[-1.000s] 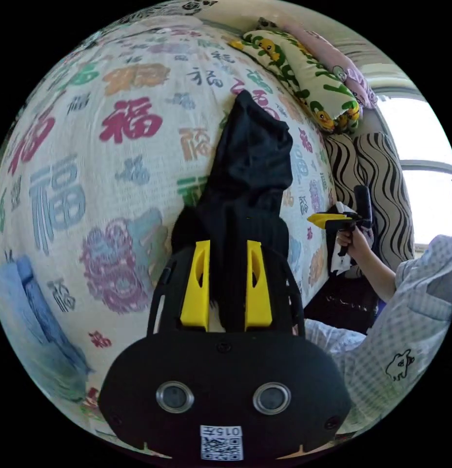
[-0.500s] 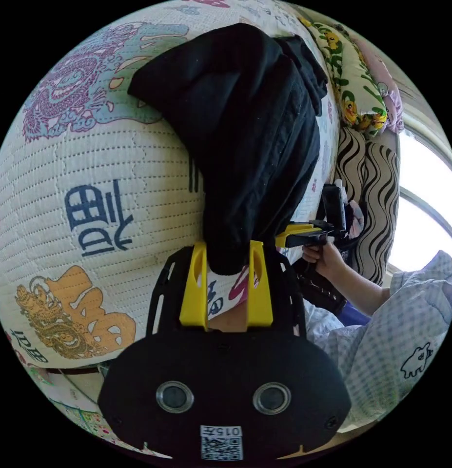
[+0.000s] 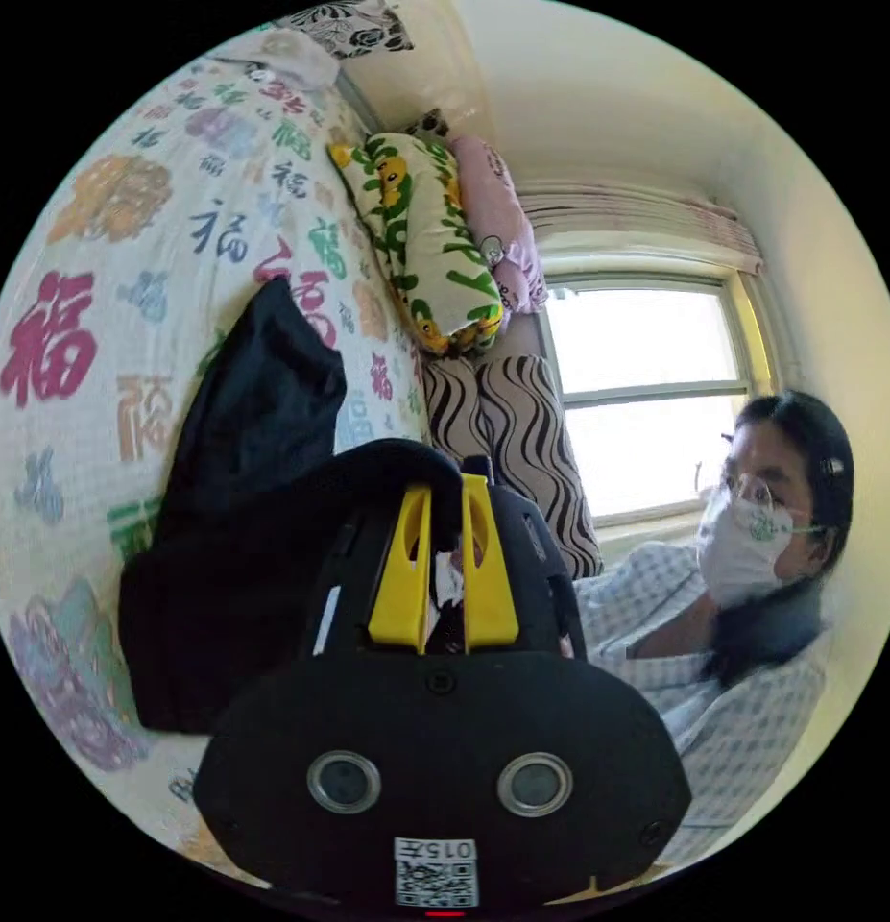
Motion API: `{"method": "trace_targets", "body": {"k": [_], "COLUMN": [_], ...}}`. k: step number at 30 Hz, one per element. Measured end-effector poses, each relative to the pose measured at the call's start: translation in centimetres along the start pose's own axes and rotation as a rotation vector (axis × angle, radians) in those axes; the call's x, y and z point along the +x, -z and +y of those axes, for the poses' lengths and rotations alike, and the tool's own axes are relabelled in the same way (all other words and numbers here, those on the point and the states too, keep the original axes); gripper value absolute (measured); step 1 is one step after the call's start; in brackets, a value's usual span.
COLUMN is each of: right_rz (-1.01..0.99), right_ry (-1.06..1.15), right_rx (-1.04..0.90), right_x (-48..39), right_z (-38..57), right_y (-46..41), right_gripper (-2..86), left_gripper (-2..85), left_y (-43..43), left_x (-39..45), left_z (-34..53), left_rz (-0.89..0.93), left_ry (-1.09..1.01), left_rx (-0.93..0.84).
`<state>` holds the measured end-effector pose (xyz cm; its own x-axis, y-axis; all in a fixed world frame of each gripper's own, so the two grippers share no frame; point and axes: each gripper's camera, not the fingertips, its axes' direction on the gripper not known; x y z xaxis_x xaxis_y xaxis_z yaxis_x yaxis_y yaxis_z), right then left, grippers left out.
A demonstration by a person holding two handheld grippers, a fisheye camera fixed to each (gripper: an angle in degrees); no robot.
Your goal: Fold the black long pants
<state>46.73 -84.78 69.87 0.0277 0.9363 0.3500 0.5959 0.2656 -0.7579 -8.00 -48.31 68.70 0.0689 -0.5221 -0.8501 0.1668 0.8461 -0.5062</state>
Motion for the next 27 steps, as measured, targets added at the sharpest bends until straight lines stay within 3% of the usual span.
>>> {"method": "trace_targets", "body": {"k": [6, 10, 13, 22, 27], "right_rz": [0.219, 0.156, 0.161, 0.176, 0.263], "right_ry": [-0.072, -0.125, -0.154, -0.341, -0.277], "right_rx": [0.198, 0.306, 0.300, -0.052, -0.213], "right_x": [6.5, 8.9, 10.0, 14.4, 15.3], "right_z": [-10.3, -9.5, -5.3, 6.5, 6.4], "right_y": [4.9, 7.2, 7.7, -2.1, -8.5], "right_gripper": [11.2, 13.4, 13.5, 13.6, 13.2], "left_gripper": [10.2, 12.1, 12.1, 13.7, 14.0], "left_y": [-4.7, -5.0, -3.1, 4.0, 2.2], "left_x": [-8.0, -11.0, -10.5, -12.7, -16.5], "left_z": [-11.8, -9.9, -4.3, 19.2, 20.8], "left_rz": [-0.043, 0.128, -0.009, -0.535, -0.432], "left_ry": [0.041, 0.078, 0.036, 0.495, 0.505], "left_rx": [0.086, 0.125, 0.077, 0.390, 0.438]}}
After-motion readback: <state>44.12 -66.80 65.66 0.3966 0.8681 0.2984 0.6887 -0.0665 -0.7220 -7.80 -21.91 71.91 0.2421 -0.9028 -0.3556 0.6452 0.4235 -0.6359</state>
